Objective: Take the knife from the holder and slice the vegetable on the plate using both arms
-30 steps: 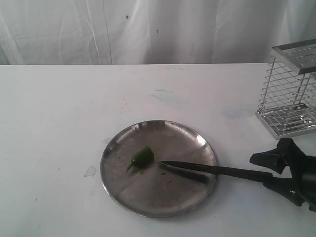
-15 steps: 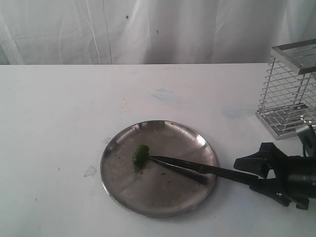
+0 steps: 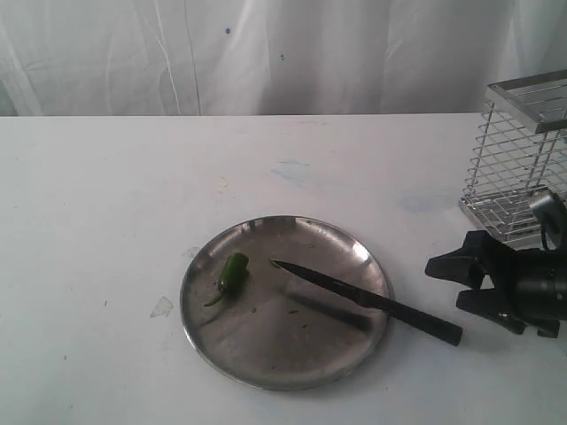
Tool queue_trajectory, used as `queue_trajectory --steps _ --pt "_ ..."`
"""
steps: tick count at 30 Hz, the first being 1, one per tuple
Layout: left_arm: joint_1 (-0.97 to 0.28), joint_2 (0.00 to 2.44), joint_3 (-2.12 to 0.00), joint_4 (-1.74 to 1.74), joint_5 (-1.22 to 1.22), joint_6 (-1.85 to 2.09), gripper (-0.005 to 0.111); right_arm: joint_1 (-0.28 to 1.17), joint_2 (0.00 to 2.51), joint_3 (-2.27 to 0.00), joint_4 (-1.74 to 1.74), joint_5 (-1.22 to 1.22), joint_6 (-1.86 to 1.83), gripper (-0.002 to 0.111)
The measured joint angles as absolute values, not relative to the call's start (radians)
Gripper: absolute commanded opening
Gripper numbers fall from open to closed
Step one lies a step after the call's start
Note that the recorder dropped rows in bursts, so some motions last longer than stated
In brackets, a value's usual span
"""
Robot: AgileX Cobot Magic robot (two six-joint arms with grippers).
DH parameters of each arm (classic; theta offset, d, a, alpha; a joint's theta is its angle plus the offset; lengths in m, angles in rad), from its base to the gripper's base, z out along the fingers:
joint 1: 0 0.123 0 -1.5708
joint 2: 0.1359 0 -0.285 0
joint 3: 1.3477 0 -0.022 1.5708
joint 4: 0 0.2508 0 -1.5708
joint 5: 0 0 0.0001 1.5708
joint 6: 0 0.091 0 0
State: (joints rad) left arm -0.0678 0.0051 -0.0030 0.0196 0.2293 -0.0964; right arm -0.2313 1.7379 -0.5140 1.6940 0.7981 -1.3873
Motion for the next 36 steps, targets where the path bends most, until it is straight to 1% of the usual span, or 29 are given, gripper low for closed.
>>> queue_trajectory --steps 10,13,15,19,21,23,27,36 --pt "-0.068 0.005 -0.003 0.02 0.229 -0.096 0.022 -0.231 1.738 -0.684 1.409 0.788 -1.26 0.064" --pt "-0.068 0.005 -0.003 0.02 0.229 -0.096 0.022 -0.231 1.738 -0.74 1.318 0.831 -1.257 0.064" --pt "-0.068 0.005 -0.003 0.02 0.229 -0.096 0.022 -0.227 1.738 -0.783 1.2 0.9 -1.257 0.064" --pt "-0.068 0.005 -0.003 0.02 0.229 -0.096 0.022 -0.155 1.738 -0.848 0.985 0.951 -1.257 0.064" --pt "-0.068 0.005 -0.003 0.02 0.229 -0.096 0.022 -0.082 1.738 -0.877 0.86 0.933 -1.257 0.064" --pt "-0.068 0.005 -0.003 0.02 0.229 -0.096 0.022 -0.044 1.738 -0.876 0.832 0.866 -1.301 0.064" --pt "-0.068 0.005 -0.003 0.02 0.229 -0.096 0.022 -0.031 1.738 -0.879 0.859 0.754 -1.344 0.064" --pt "-0.068 0.005 -0.003 0.02 0.229 -0.096 0.022 -0.03 1.752 -0.885 0.907 0.828 -1.371 0.064"
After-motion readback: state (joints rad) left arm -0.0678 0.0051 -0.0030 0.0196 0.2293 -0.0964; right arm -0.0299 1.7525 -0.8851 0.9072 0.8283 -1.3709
